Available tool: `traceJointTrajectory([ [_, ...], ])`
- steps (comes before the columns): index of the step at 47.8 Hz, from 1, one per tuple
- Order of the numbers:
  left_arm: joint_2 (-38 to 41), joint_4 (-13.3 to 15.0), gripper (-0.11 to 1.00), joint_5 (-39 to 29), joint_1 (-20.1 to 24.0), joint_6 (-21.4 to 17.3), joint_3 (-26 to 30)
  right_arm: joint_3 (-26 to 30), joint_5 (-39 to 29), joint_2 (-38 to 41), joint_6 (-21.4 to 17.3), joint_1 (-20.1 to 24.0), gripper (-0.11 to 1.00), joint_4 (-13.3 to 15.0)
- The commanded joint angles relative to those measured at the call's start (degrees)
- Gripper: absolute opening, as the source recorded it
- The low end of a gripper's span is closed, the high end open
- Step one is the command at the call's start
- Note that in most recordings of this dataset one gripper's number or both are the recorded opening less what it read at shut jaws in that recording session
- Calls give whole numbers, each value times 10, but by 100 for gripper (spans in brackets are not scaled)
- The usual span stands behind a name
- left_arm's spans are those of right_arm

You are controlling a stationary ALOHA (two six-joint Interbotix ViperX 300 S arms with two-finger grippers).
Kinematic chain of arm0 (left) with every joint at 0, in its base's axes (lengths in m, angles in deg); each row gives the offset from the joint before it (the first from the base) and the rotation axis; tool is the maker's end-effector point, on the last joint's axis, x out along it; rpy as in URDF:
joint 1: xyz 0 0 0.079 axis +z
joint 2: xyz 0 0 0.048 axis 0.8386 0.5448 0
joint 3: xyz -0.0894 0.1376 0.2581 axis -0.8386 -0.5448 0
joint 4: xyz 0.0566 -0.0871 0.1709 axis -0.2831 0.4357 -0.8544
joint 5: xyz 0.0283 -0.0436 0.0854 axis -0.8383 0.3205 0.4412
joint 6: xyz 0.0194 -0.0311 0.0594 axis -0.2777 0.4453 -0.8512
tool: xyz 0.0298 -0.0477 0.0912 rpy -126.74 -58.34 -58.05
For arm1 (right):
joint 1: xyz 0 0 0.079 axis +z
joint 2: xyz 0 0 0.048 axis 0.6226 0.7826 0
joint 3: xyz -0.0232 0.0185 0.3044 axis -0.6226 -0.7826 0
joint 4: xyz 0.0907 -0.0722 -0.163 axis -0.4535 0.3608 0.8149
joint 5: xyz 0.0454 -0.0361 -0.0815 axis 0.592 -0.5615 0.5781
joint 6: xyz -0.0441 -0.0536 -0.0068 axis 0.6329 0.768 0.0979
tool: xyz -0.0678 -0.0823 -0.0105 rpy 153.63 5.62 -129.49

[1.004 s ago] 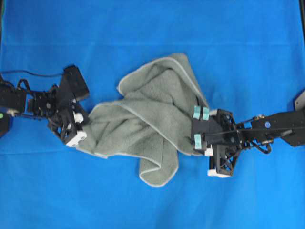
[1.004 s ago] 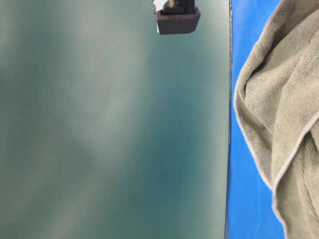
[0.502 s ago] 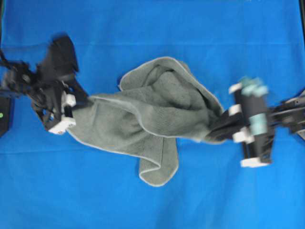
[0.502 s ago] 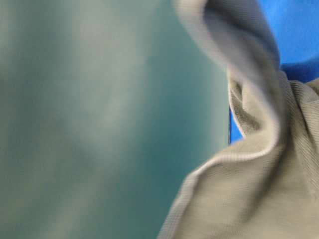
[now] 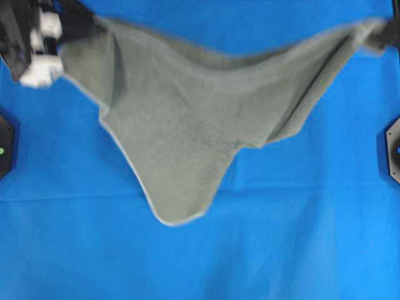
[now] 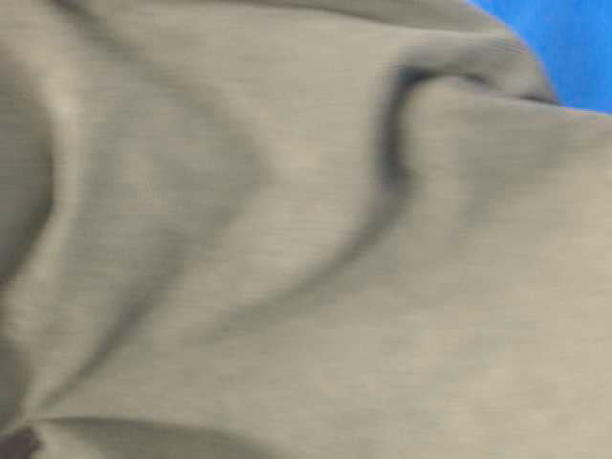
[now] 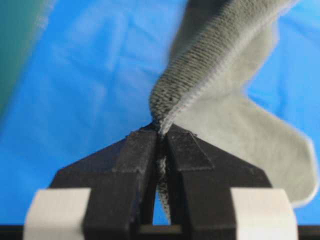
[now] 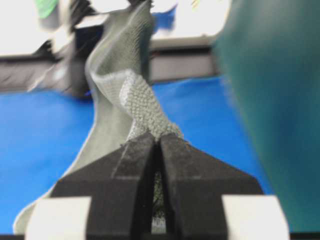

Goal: Fold a large towel.
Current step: 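Lift the towel with both grippers and shake it out spread wide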

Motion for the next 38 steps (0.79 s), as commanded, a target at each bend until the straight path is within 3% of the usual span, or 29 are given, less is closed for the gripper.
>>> traceJointTrajectory([
  [1,11,-2,1,-35,22,-11,61,52,-21,2,2,-18,2,18],
  [10,44,-2,1,-112,37,-13,164,117,-74,19,-3,-25,2,34],
  [15,51,3,1,-156,18,-7,202,137,-92,30,-7,-17,2,13],
  [22,47,7,1,-215,-70,18,236,142,-91,36,-5,38,2,-83],
  [26,47,7,1,-243,-125,44,251,142,-77,41,-3,79,2,-119],
  [38,57,9,1,-299,-257,121,298,145,37,72,-3,222,2,-127],
])
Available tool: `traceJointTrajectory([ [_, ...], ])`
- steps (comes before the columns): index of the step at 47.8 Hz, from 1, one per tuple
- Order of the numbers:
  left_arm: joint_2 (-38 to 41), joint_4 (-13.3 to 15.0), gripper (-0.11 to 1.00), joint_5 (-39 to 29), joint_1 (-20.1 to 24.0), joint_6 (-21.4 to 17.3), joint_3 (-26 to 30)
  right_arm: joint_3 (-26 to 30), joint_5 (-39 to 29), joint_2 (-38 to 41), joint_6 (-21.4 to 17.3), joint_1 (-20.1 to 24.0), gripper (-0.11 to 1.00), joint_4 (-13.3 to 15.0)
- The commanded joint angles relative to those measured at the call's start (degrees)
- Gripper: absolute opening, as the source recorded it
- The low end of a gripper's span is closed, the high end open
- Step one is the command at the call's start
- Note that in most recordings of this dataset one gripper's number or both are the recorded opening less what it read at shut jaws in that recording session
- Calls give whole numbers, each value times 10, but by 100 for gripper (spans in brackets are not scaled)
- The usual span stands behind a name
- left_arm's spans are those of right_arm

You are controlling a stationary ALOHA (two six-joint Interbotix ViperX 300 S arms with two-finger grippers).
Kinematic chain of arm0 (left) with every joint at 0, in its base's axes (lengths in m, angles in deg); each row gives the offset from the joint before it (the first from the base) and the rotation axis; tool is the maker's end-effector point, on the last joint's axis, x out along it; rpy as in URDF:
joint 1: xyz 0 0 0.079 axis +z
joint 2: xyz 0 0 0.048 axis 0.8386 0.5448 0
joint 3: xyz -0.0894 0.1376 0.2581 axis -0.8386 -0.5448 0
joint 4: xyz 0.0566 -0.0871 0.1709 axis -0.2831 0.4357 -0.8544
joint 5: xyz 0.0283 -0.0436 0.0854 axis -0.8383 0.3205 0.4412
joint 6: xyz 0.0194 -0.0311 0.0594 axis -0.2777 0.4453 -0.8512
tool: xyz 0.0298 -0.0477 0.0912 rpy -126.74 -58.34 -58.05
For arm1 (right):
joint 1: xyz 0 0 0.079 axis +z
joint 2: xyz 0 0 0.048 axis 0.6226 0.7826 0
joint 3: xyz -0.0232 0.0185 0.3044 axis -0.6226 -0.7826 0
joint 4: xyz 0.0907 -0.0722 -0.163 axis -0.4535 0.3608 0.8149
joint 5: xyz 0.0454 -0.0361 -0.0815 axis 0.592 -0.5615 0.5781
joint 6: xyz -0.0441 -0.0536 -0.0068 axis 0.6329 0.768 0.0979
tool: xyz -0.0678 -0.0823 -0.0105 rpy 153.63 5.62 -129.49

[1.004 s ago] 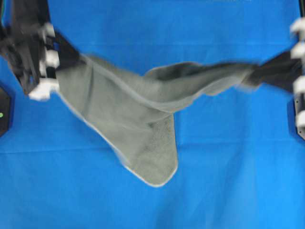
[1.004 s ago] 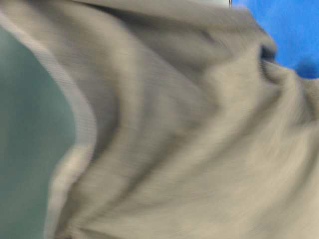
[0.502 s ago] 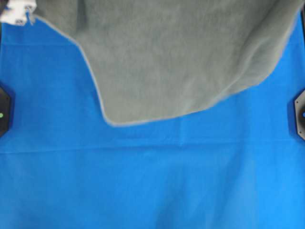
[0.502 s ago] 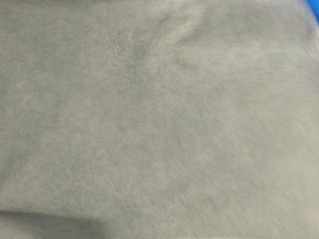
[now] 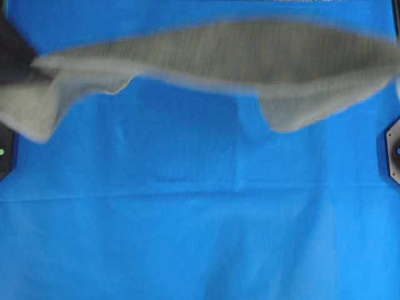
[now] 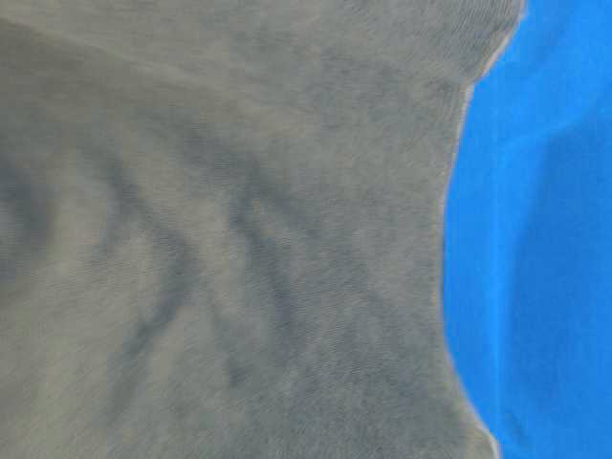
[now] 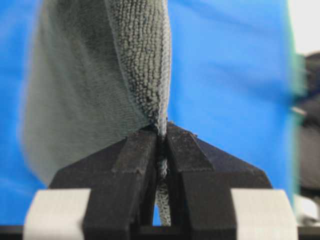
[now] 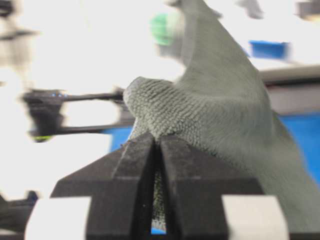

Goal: Fold a large towel.
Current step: 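Lift the towel with both grippers and shake it out spread wide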

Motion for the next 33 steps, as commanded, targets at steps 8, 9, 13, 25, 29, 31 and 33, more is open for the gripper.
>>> traceJointTrajectory([
  [8,14,2,1,-4,-78,91,39,20,122,35,0,93,2,12],
  [9,16,2,1,-5,-82,98,39,20,125,39,0,96,2,15],
  [13,25,2,1,-14,-86,113,45,20,127,41,0,98,2,25],
  [25,31,-4,1,-55,-64,118,60,18,33,16,-9,91,2,85],
  [29,31,-4,1,-79,-27,118,61,6,-23,2,-29,65,2,110],
  [31,31,-4,1,-94,-2,118,62,-2,-44,-4,-45,46,2,122],
  [33,32,-4,1,-116,38,118,66,-12,-62,-10,-65,23,2,136],
])
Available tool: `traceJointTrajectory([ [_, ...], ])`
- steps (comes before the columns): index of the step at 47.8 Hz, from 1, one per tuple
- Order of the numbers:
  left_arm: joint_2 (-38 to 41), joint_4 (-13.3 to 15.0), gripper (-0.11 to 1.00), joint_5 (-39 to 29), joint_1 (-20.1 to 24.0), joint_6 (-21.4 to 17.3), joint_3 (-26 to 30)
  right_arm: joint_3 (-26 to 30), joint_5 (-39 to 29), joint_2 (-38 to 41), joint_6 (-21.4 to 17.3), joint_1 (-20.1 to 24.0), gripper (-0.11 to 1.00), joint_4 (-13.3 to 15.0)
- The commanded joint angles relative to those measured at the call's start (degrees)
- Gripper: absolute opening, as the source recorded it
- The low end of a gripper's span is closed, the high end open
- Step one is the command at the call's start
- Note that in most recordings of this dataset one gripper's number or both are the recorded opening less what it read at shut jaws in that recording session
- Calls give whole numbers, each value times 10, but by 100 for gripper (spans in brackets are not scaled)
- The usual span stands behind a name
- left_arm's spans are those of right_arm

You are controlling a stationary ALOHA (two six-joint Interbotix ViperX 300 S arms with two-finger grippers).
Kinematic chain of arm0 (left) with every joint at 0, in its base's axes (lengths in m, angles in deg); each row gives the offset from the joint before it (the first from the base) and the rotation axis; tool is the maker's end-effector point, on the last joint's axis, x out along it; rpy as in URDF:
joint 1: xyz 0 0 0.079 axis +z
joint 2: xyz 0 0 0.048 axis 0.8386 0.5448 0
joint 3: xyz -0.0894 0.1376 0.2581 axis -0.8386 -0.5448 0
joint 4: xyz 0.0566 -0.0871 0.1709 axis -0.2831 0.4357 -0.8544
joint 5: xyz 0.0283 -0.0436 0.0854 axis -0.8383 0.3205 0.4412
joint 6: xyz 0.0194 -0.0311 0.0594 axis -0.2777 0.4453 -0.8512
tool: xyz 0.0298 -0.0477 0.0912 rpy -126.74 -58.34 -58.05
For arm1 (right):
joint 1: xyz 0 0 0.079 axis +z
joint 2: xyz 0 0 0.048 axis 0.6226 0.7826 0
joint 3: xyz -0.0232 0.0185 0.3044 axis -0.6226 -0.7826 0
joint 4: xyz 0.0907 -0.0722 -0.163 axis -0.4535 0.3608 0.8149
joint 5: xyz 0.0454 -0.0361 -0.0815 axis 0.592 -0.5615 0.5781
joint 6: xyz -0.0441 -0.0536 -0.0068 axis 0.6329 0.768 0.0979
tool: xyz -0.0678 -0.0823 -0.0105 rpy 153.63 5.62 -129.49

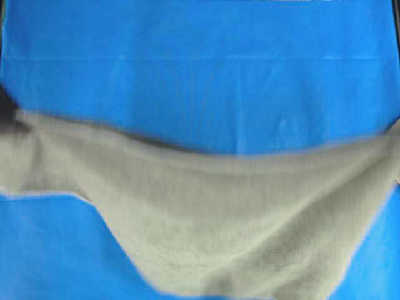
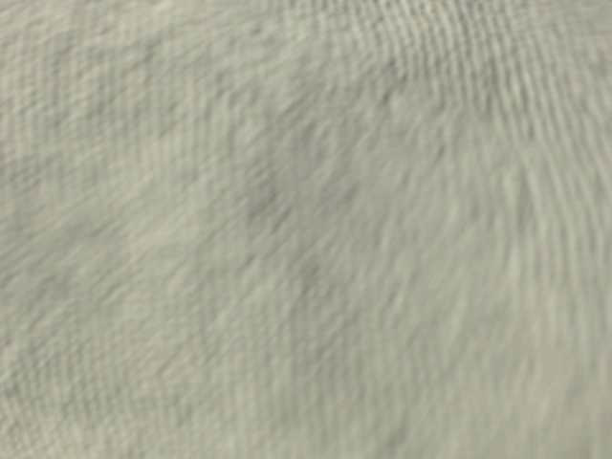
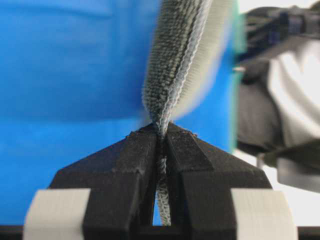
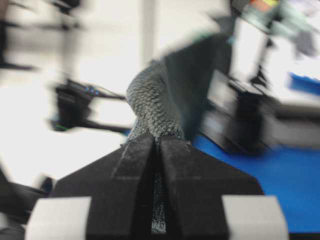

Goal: Fold a large towel.
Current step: 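Lift the towel with both grippers and shake it out spread wide, then lay the spread towel down on the table, pulling it toward the robot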

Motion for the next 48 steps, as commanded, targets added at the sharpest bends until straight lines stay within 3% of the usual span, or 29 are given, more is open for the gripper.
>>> traceJointTrajectory([
  [1,-1,-3,1,-35,69,2,17,-11,-39,-7,-33,-45,2,31],
  [7,3,-3,1,-62,163,-10,11,-52,-89,-11,-107,-125,2,74],
  [14,9,-3,1,-46,230,-50,-35,-104,-164,3,-161,-193,2,99],
  [24,3,-3,1,62,300,-103,-180,-164,-185,53,-174,-256,2,107],
  [34,-8,-1,1,241,390,-178,-291,-200,-127,102,-175,-346,2,144],
  [39,-9,1,1,298,403,-200,-321,-210,-84,113,-174,-390,2,149],
  [43,-11,3,1,312,399,-200,-343,-217,-63,115,-174,-399,2,147],
  [48,-22,4,1,312,377,-195,-378,-227,-51,112,-176,-396,2,120],
])
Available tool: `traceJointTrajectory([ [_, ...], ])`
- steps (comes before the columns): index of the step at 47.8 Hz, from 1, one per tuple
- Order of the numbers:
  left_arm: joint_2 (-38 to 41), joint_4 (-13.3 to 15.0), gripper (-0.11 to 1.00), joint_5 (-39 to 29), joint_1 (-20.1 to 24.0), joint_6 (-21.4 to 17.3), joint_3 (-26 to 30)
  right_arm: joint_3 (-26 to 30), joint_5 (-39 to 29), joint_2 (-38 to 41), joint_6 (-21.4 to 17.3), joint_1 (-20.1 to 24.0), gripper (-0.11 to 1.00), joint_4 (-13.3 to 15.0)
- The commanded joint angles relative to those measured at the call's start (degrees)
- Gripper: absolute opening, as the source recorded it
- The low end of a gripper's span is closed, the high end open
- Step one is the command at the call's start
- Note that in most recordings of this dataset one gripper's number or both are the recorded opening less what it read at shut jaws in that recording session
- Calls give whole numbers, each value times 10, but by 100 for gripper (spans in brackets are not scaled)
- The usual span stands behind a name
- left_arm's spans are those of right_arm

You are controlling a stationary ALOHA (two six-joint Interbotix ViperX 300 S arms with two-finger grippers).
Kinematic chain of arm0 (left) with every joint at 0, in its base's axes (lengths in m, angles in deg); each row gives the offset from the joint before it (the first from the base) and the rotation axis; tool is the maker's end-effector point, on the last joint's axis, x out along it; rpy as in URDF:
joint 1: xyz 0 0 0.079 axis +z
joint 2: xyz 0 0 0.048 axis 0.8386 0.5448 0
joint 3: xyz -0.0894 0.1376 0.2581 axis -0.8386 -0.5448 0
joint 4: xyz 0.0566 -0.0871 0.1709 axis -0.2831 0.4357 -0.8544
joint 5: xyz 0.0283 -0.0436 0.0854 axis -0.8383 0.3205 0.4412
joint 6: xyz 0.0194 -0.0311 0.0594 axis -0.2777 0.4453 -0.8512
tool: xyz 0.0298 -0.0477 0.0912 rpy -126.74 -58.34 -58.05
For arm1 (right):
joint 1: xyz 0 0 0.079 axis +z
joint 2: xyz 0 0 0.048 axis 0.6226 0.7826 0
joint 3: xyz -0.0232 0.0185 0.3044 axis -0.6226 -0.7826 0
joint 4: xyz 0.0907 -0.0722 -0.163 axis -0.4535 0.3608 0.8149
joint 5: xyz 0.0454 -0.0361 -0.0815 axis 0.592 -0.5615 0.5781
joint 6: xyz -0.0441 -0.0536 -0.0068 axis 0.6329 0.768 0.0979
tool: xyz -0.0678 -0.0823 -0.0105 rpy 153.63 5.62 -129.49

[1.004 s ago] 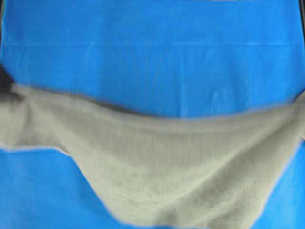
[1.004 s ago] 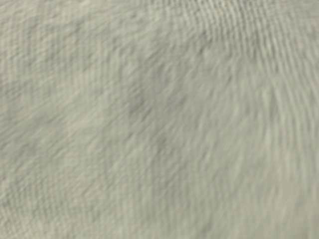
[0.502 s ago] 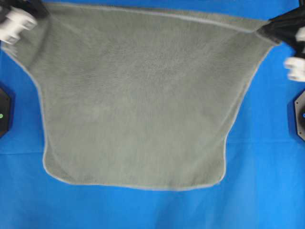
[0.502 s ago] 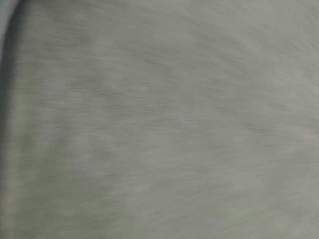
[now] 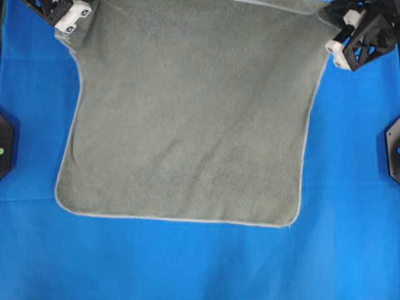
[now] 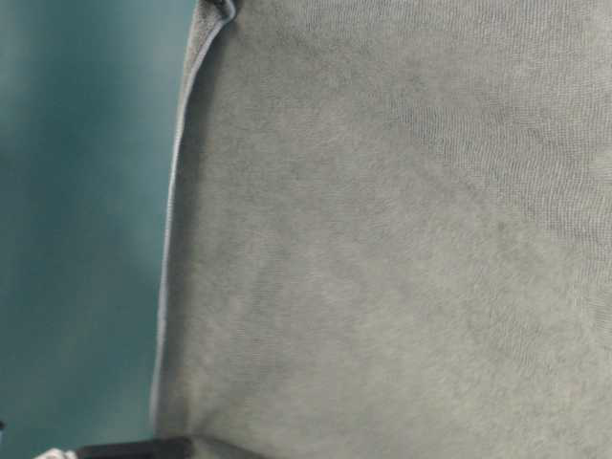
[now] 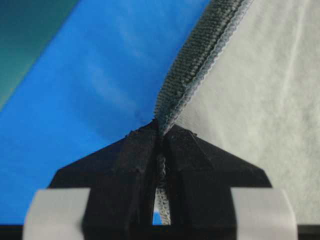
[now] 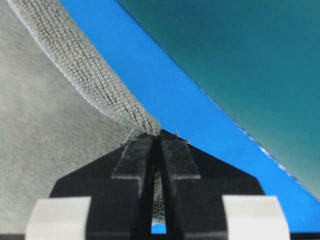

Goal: Fold a large towel.
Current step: 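Lay the spread towel down on the table, pulling it toward the robot, then release the towel and move both grippers to its far corners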

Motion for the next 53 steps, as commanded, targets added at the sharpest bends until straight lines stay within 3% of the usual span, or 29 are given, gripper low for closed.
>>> traceJointTrajectory([
  [1,-20,4,1,7,-25,2,-23,-2,11,-4,-2,4,2,-27],
  [7,-40,6,1,12,-90,30,-86,-27,17,-3,0,37,2,-102],
  [13,-52,6,1,25,-162,84,-142,-58,26,7,0,108,2,-169],
  [21,-47,6,1,69,-269,178,-210,-82,65,36,-2,213,2,-228],
  [25,-34,6,1,120,-321,216,-243,-90,117,77,-4,257,2,-250],
  [36,21,5,1,257,-418,275,-308,-85,213,211,-33,310,2,-261],
  [45,88,6,1,319,-444,282,-320,-73,237,283,-54,338,2,-261],
  [53,125,5,1,345,-460,281,-315,-70,287,289,-55,355,2,-261],
])
